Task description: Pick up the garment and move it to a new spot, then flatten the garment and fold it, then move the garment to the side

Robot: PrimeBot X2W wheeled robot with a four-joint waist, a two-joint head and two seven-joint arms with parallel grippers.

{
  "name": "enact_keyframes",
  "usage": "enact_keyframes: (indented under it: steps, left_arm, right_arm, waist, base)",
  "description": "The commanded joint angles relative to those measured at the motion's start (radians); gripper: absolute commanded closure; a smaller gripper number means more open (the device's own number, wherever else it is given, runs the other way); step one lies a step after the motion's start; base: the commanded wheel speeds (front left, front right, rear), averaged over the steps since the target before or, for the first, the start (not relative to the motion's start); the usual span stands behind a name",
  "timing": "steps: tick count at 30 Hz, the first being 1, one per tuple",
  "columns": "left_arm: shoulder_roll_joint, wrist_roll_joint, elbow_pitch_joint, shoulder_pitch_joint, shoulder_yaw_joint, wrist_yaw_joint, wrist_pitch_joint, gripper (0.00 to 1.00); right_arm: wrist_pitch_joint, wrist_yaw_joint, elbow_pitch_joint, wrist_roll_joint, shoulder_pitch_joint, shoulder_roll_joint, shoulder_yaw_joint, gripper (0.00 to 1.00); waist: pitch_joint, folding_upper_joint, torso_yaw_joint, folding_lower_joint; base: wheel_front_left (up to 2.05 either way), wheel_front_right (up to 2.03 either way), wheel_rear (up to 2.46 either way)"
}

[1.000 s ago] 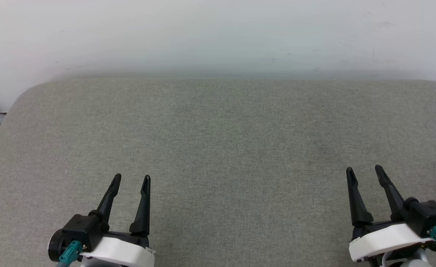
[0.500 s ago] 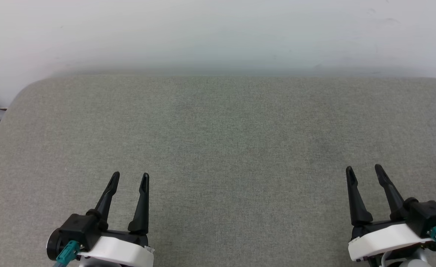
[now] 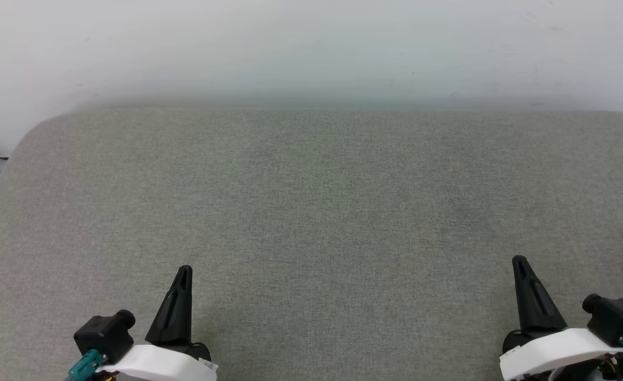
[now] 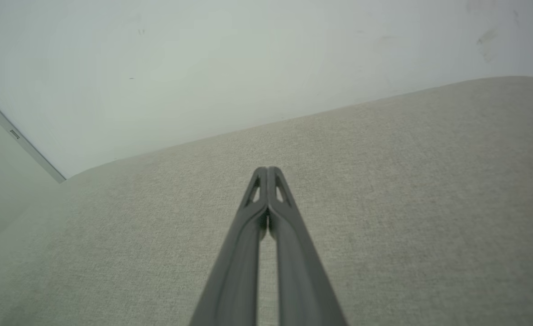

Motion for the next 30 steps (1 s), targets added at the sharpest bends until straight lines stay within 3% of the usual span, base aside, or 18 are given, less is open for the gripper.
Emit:
enact_keyframes:
  steps: [1, 15, 30]
  left_arm:
    - [0.006, -0.052, -0.008, -0.028, 0.007, 0.001, 0.010, 1.00]
    - [0.013, -0.304, 0.029, -0.056, 0.021, -0.001, 0.063, 1.00]
    - [0.014, -0.501, 0.050, -0.075, 0.038, -0.002, 0.109, 1.00]
  right_arm:
    - [0.009, 0.000, -0.011, 0.054, -0.024, -0.006, -0.003, 1.00]
    - [0.062, 0.000, 0.009, 0.312, -0.044, -0.011, -0.012, 1.00]
    - [0.106, 0.000, 0.024, 0.514, -0.059, -0.014, -0.021, 1.00]
  waist:
    - [-0.001, 0.0000, -0.001, 0.0000]
    - [-0.009, 0.0000, -0.006, 0.0000]
    - [-0.016, 0.0000, -0.010, 0.0000]
  base:
    - [0.00, 0.00, 0.00]
    - [0.00, 0.00, 0.00]
    - [0.00, 0.00, 0.00]
